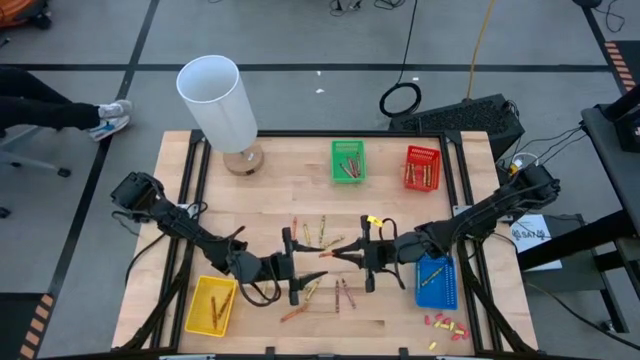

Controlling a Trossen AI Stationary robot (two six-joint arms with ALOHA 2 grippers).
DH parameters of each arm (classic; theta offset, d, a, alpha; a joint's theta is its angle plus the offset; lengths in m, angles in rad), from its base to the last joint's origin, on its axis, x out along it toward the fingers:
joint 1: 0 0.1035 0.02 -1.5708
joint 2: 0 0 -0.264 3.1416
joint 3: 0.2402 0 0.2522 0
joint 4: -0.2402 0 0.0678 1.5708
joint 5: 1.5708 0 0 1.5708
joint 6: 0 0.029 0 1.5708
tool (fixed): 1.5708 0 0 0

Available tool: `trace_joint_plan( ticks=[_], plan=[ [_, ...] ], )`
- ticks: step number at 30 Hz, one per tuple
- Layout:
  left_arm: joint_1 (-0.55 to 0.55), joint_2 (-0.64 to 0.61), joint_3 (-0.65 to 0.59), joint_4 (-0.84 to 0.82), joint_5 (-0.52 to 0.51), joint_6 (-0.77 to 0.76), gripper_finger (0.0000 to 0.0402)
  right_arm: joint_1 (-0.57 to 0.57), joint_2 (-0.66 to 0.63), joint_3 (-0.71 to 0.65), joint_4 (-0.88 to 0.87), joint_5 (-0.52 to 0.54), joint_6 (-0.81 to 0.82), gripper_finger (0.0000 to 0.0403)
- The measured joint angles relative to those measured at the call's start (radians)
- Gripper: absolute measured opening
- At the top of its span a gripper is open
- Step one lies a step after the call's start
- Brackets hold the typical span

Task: Sort crayons
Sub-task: Put the orange crayon into the yellow bin

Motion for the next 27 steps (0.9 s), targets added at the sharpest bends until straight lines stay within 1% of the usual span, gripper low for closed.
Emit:
trace_joint_plan(
  ticks=[6, 9, 12, 21, 27],
  plan=[
    [0.018, 0.0, 0.0, 0.042, 0.003, 0.0, 0.0246, 0.0, 0.0, 0.0, 0.0, 0.0, 0.004, 0.0002],
    [0.03, 0.0, 0.0, 0.047, 0.031, -0.002, 0.0231, 0.0, 0.0, 0.0, 0.0, 0.0, 0.004, 0.0002],
    [0.036, 0.0, 0.0, 0.045, 0.051, -0.002, 0.0198, 0.0, 0.0, 0.0, 0.005, 0.0, 0.004, 0.0002],
    [0.04, 0.0, 0.0, 0.045, 0.053, -0.001, 0.0089, 0.0, 0.0, 0.0, 0.007, 0.0, 0.004, 0.0002],
    [0.042, 0.0, 0.0, 0.045, 0.052, 0.002, 0.0031, 0.0, 0.0, 0.0, 0.006, -0.003, 0.004, 0.0002]
  ],
)
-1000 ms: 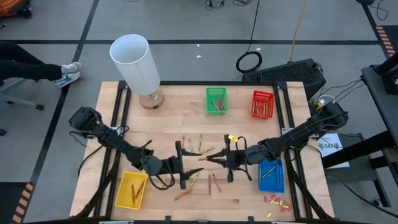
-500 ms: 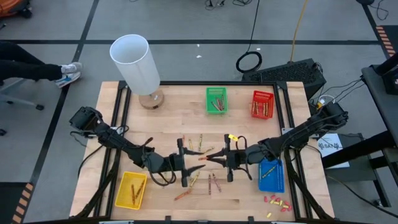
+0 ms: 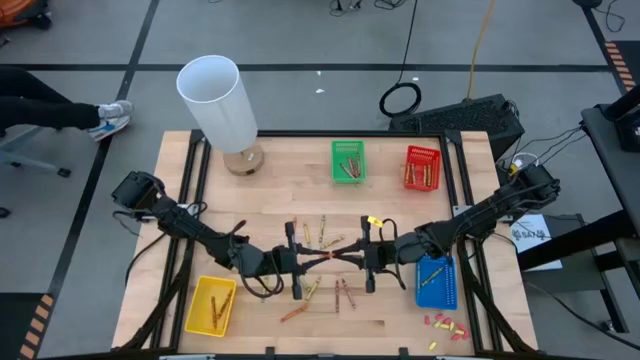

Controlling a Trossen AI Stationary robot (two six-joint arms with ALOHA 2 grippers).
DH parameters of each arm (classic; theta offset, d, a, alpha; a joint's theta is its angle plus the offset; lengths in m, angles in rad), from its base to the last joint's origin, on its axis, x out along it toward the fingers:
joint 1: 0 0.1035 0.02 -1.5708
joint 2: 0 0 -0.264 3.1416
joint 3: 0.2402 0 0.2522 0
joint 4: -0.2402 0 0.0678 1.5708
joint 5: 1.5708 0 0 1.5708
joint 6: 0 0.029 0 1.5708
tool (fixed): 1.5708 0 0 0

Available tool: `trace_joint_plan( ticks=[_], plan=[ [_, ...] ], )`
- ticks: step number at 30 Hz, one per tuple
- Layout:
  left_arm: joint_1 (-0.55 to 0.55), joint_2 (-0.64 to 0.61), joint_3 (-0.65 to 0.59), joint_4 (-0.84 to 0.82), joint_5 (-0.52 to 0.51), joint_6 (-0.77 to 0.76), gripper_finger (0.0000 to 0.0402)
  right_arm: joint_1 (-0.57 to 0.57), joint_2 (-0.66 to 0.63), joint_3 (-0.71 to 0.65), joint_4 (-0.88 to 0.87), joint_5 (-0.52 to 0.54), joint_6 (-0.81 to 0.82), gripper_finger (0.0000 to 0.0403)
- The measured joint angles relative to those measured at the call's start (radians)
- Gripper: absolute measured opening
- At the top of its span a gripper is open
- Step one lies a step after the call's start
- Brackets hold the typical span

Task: Sort crayons
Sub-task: Put the orange crayon into the yellow bin

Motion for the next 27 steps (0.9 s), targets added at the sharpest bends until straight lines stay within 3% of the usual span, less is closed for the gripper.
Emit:
trace_joint_plan(
  ticks=[7, 15, 21, 27],
  plan=[
    [0.003, 0.0, 0.0, -0.037, -0.001, -0.006, 0.0008, 0.0, 0.0, 0.0, -0.016, 0.001, 0.02, 0.0011],
    [0.0, 0.001, 0.0, -0.106, -0.008, -0.042, 0.0014, 0.0, -0.009, 0.0, -0.112, 0.031, 0.116, 0.0084],
    [-0.028, -0.072, 0.0, -0.311, -0.022, -0.148, 0.0015, 0.003, -0.077, 0.0, -0.271, 0.029, 0.24, 0.0131],
    [-0.085, -0.22, 0.0, -0.632, -0.024, -0.377, 0.0015, 0.023, -0.094, 0.0, -0.443, 0.027, 0.369, 0.014]
  ],
)
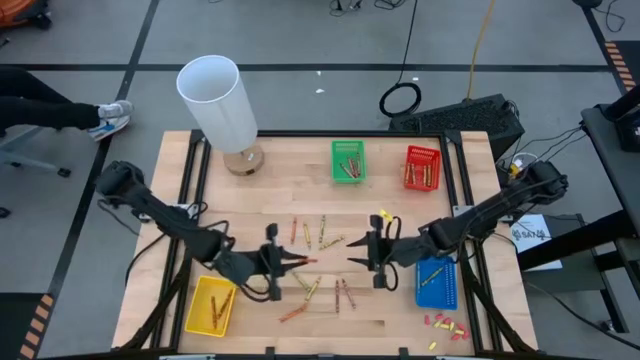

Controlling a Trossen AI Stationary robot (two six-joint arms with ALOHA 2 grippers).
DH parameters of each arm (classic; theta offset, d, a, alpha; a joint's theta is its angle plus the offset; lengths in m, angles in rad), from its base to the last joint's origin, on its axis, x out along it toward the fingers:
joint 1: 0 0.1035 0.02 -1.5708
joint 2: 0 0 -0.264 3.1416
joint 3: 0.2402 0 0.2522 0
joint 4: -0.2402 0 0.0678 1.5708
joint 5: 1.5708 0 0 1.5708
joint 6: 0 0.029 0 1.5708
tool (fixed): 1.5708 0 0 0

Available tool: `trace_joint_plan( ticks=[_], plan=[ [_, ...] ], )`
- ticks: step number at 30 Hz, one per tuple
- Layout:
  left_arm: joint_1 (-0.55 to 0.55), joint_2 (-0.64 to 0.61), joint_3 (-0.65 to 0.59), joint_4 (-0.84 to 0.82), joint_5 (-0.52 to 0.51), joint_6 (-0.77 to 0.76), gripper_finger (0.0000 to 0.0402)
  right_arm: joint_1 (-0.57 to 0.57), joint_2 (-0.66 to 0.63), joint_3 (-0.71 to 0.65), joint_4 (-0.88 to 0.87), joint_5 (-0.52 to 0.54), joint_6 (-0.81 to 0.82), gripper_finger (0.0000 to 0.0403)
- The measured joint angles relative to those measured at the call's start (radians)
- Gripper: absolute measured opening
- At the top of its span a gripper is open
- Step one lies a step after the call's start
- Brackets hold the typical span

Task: Sort crayons
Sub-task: Put the orange crayon into the yellow bin

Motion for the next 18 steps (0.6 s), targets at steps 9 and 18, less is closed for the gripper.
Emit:
trace_joint_plan(
  ticks=[9, 18],
  plan=[
    [-0.124, -0.167, 0.0, -0.436, 0.146, -0.421, 0.0015, 0.052, 0.082, -0.001, -0.057, -0.002, 0.054, 0.0137],
    [-0.242, -0.212, 0.0, -0.621, 0.405, -0.781, 0.0015, 0.057, 0.159, -0.001, -0.02, -0.002, 0.068, 0.0137]
  ],
)
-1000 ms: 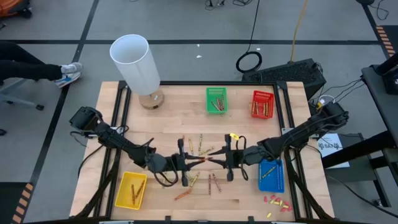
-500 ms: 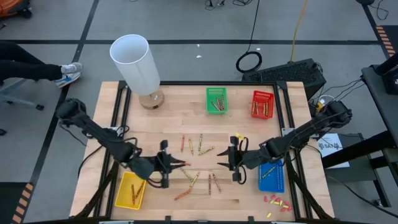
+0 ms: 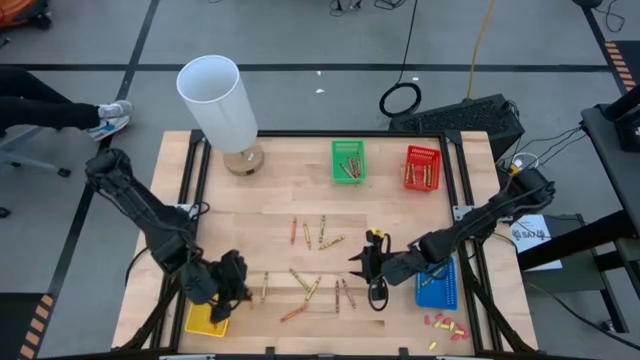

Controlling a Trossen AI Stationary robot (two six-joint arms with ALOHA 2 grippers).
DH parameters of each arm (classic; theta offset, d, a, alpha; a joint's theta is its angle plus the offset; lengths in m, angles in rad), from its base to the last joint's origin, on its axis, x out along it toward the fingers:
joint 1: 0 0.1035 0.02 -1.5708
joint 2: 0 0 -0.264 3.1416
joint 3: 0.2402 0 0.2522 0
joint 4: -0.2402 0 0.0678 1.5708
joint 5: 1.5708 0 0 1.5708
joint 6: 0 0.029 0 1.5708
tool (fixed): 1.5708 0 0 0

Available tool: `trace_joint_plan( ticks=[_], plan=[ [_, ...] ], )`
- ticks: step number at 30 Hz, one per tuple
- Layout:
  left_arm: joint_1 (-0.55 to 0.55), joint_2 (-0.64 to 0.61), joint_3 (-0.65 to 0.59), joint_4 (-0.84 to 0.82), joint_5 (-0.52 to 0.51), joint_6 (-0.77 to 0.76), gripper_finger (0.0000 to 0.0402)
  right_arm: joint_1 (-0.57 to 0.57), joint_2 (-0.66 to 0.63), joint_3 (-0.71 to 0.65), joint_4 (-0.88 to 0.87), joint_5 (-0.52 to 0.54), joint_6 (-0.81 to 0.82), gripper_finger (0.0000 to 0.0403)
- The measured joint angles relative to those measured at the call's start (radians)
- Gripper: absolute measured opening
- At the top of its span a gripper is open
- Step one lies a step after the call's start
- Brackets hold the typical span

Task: Sort crayons
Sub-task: Put the orange crayon into the yellow bin

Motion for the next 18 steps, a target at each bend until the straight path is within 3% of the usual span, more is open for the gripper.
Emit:
trace_joint_plan(
  ticks=[10, 18],
  plan=[
    [-0.101, 0.006, 0.0, -0.026, 0.11, -0.213, 0.0015, 0.001, 0.01, 0.0, 0.007, 0.0, 0.013, 0.0137],
    [-0.13, 0.006, 0.0, -0.226, 0.115, -0.38, 0.0015, 0.001, 0.009, 0.0, 0.022, 0.0, 0.012, 0.0136]
  ],
)
